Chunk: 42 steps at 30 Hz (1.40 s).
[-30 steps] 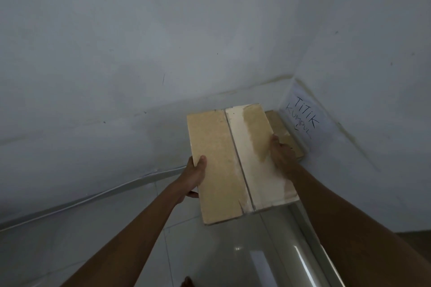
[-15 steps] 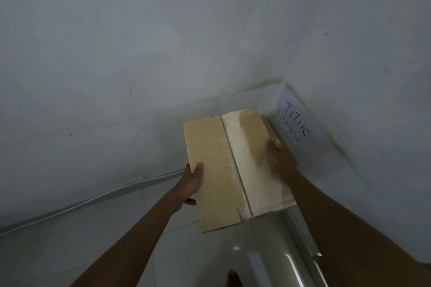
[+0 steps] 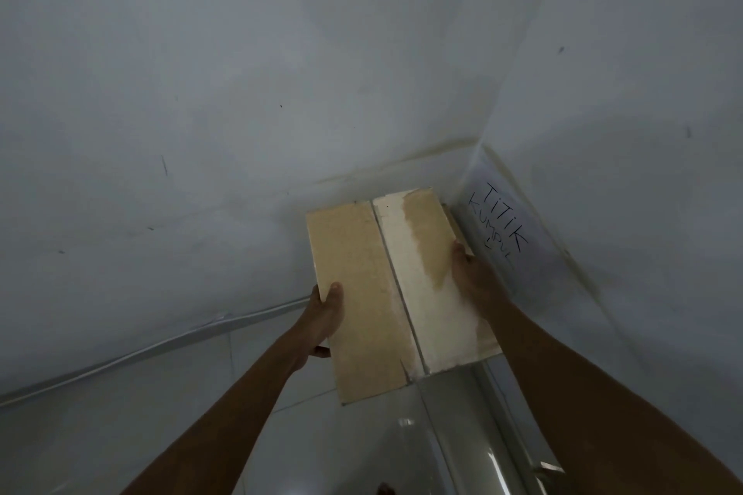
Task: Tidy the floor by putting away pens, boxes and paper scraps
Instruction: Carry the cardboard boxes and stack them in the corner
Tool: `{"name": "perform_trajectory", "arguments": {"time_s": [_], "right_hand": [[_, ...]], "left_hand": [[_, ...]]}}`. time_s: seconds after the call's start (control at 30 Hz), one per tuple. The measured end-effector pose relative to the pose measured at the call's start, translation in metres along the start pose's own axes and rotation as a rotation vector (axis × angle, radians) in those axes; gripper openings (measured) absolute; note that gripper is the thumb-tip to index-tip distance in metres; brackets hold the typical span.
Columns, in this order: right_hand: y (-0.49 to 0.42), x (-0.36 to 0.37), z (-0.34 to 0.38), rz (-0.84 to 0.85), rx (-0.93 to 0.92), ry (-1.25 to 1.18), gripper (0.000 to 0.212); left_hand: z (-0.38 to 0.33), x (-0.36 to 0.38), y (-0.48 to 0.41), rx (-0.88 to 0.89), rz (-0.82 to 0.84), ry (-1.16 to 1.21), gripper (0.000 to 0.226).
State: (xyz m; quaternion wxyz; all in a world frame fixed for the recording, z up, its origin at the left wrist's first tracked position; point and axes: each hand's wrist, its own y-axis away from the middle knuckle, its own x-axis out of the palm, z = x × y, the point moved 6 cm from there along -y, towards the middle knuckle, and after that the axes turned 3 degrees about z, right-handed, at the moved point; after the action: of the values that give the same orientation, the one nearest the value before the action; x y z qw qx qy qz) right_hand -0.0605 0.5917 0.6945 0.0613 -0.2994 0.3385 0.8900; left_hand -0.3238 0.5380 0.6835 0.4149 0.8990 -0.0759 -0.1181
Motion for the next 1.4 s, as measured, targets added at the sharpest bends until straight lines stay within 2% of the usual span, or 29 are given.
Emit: {"name": "perform_trajectory", "arguments": {"time_s": [0.53, 1.17, 1.4], "right_hand": [[-0.049, -0.012, -0.010, -0.004, 0.036, -0.043, 0.068], [-0.094, -0.002, -0.043, 0.008, 0.043, -0.029, 0.072], [-0.109, 0.004, -0.055, -0.006, 0.026, -0.105, 0.069]], "left_hand": [[-0.014, 0.027, -0.044, -0.021, 0.000, -0.013, 0.065], [-0.003, 0.052, -0.083, -0.031, 0.018, -0.021, 0.065], [0.003, 0.059, -0.103, -0.032, 0.033, 0.034, 0.064]]}}
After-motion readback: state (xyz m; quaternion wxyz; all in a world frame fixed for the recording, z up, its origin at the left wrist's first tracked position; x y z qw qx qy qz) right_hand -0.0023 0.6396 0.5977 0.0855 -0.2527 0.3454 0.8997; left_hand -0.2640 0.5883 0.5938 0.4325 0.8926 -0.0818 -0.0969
